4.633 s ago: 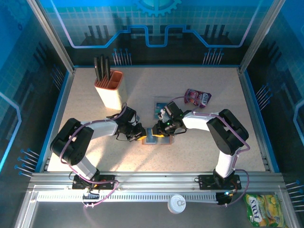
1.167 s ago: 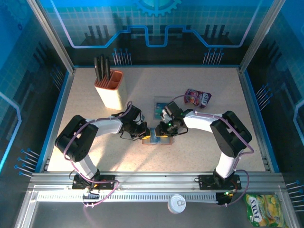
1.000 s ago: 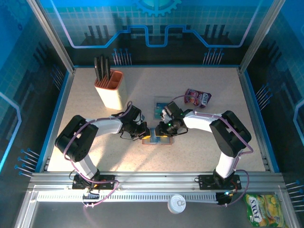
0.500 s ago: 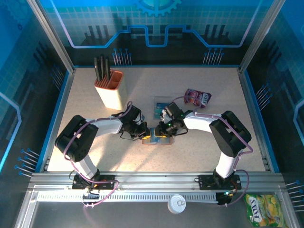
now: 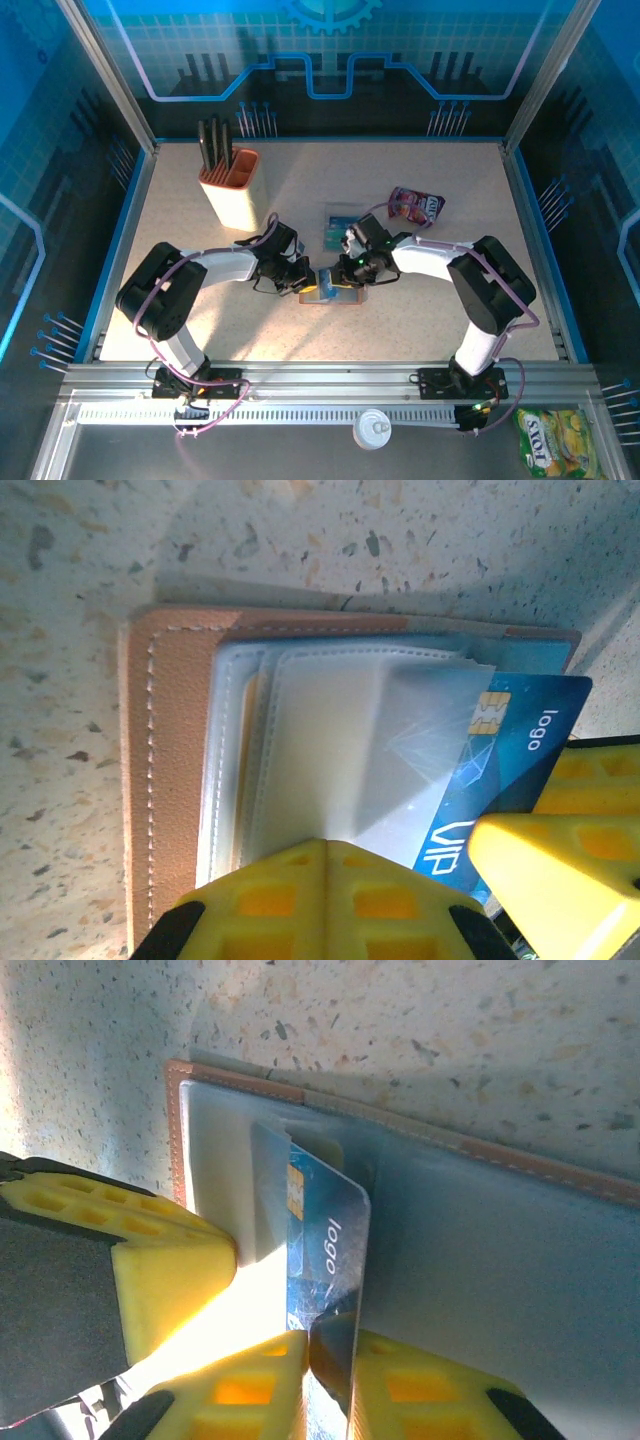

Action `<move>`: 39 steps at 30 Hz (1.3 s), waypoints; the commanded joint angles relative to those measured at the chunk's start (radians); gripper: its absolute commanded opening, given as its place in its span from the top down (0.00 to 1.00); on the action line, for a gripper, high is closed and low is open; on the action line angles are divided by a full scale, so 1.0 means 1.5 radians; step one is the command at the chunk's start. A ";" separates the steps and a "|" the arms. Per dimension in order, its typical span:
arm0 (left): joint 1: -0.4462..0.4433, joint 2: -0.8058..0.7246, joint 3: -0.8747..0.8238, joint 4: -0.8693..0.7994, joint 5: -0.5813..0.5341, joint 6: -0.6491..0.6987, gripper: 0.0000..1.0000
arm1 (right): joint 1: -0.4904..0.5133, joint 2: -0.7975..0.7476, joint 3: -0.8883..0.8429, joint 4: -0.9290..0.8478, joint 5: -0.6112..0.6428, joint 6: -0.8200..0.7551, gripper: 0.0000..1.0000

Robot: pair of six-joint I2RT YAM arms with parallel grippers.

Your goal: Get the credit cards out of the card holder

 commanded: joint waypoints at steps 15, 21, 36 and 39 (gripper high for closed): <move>-0.003 0.003 0.000 -0.032 -0.006 0.007 0.98 | -0.025 -0.042 -0.010 -0.037 -0.008 -0.029 0.85; -0.003 0.006 0.002 -0.031 -0.004 0.008 0.98 | -0.022 -0.036 -0.016 -0.002 -0.028 -0.012 0.85; -0.003 -0.011 0.011 -0.034 0.003 0.003 0.98 | -0.021 -0.026 -0.024 -0.013 -0.005 -0.014 0.78; -0.004 -0.021 0.023 -0.042 0.009 0.001 0.97 | -0.023 -0.023 -0.025 -0.016 -0.003 -0.016 0.76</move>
